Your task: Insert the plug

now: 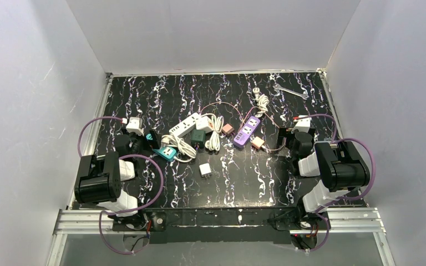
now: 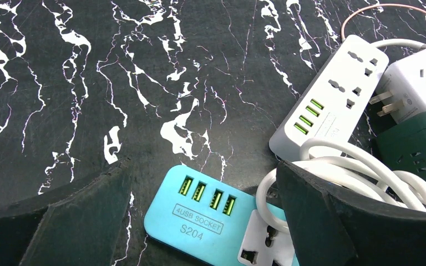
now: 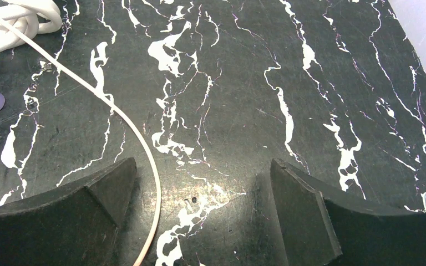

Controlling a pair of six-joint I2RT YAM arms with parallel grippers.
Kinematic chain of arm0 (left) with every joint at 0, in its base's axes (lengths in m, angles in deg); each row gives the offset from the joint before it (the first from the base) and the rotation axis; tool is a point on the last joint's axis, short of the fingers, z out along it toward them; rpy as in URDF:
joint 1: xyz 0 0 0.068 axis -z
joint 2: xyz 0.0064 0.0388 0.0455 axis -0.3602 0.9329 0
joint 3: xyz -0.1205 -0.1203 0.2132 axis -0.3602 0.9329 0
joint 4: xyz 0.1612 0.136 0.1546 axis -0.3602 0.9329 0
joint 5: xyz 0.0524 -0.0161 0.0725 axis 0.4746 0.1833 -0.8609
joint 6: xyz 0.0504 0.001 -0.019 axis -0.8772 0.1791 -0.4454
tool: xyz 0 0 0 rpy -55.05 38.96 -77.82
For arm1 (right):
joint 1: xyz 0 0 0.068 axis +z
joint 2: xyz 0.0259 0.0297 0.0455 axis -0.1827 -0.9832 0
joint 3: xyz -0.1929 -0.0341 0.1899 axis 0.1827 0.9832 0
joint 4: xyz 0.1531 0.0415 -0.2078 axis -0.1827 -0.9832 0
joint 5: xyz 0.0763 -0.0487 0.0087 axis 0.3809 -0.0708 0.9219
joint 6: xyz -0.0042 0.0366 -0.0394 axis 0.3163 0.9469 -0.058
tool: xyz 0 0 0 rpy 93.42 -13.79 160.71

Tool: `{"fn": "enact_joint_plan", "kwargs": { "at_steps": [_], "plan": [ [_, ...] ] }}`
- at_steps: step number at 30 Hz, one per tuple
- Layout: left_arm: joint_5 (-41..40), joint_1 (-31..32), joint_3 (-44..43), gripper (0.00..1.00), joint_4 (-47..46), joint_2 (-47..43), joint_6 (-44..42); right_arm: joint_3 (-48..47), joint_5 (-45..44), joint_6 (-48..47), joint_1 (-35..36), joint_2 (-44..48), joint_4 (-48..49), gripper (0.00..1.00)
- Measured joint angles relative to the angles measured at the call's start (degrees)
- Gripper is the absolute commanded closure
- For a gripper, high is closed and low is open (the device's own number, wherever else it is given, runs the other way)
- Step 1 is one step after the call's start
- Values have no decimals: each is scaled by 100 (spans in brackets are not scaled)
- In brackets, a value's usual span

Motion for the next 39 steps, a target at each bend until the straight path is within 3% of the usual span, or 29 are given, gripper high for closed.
{"fn": "enact_joint_plan", "kwargs": {
  "at_steps": [14, 17, 20, 25, 31, 35, 39],
  "plan": [
    [-55, 22, -2, 1, 11, -13, -11, -9, -101, 28, 2, 11, -28, 0],
    [-96, 31, -20, 1, 323, -203, -7, -201, -457, 170, 2, 254, -632, 0],
    [-144, 52, -317, 1, 1314, -702, -48, -741, -686, 433, 2, 820, -1665, 0],
    [-140, 37, -1174, 1, 3010, -1641, -306, -2135, -940, 1720, -28, 1351, -3574, 0],
    [-24, -105, -2516, 1, 5331, -2122, -203, -2693, 92, 2538, -46, 1464, -4830, 0],
    [103, -116, -3687, 1, 6957, -2074, -203, -3082, -11, 2358, 925, 1495, -5746, 0],
    [162, -114, -4122, 1, 7947, -2070, -389, -3381, -363, 2065, 2339, 1803, -6092, 0]
  ]
}}
